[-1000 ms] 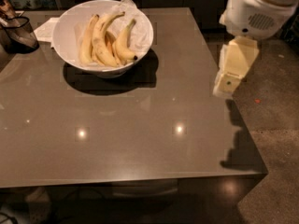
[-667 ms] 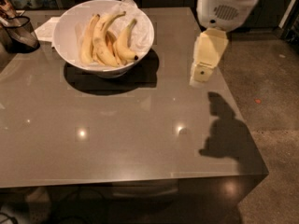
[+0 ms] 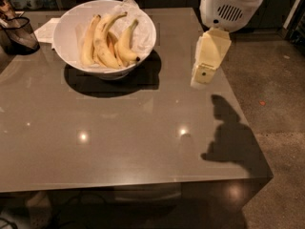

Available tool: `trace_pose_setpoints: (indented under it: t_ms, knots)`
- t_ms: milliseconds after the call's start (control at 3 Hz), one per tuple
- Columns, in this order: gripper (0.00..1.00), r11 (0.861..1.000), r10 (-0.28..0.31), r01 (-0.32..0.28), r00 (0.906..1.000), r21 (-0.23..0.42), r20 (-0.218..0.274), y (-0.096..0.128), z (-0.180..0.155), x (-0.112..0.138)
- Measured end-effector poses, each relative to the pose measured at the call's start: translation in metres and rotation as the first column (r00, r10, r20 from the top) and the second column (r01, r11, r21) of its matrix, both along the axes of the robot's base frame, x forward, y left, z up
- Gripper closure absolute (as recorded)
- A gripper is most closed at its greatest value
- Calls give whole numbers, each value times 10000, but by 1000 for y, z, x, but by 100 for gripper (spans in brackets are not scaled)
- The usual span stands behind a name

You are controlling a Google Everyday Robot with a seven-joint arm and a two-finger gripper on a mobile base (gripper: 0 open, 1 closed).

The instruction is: Pick banana from white bowl

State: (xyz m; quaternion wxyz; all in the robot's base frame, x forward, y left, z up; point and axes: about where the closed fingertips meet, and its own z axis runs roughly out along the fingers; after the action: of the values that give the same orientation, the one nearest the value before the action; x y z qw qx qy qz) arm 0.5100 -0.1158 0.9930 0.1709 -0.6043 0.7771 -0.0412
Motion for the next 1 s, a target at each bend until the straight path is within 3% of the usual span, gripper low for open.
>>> trace_pose_setpoints:
  t_ms: [333,667,1000]
  knots:
    - [0,9983,-282,288,9995,515,-138,19,4,14]
    - [0,9965,-644,667,9969,514,-447,43,4,40]
    - [0,9964,-554,574,9979,622,-328,51,6,44]
